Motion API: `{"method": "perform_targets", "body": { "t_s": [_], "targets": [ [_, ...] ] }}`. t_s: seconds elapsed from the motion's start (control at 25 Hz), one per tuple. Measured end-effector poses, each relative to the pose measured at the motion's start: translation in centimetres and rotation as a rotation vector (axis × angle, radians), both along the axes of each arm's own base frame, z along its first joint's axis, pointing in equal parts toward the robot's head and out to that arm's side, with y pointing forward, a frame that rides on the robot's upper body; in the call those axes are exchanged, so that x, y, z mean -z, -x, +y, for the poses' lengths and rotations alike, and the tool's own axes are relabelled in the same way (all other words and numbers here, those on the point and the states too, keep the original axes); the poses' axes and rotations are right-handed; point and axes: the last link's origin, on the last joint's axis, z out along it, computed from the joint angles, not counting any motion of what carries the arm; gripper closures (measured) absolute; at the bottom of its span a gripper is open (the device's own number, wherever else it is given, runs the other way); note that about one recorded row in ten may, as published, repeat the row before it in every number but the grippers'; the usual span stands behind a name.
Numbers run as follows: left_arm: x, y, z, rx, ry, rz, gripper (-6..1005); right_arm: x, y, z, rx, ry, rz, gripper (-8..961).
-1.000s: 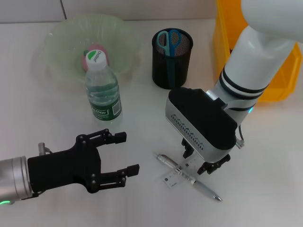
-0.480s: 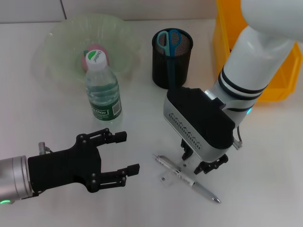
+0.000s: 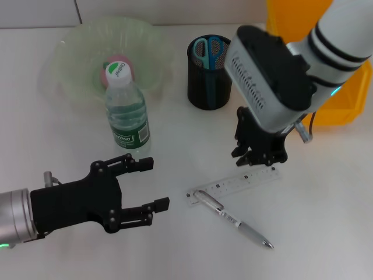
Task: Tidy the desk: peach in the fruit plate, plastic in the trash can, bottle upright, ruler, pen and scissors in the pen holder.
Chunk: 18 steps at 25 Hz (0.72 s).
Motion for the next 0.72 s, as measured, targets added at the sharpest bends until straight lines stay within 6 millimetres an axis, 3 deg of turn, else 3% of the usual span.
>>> {"method": "perform_targets", "body": {
  "t_s": [0.08,0.4,0.6,0.72],
  "targets": [
    [-0.2,0.0,0.1,0.000,-0.005,-0.004,200,-0.3,-0.3,0.1,0.016,-0.014,0.004,803],
    [-0.2,-0.3,0.4,0.007,-0.003,-0.005,200,1.3,-1.2,-1.2,-0.021,0.046,-0.031,790],
    [-0.3,-0.1,0.3,0.003,-0.004,-0.003,200,2.2,-1.3,-1.4,-0.058,0.090,-0.043,552],
    [-0.4,-0.1,0.2,0.002,-0.001,-0.003,200,2.6,-1.3,-1.3,-0.074,0.097,-0.034,459]
  ]
}}
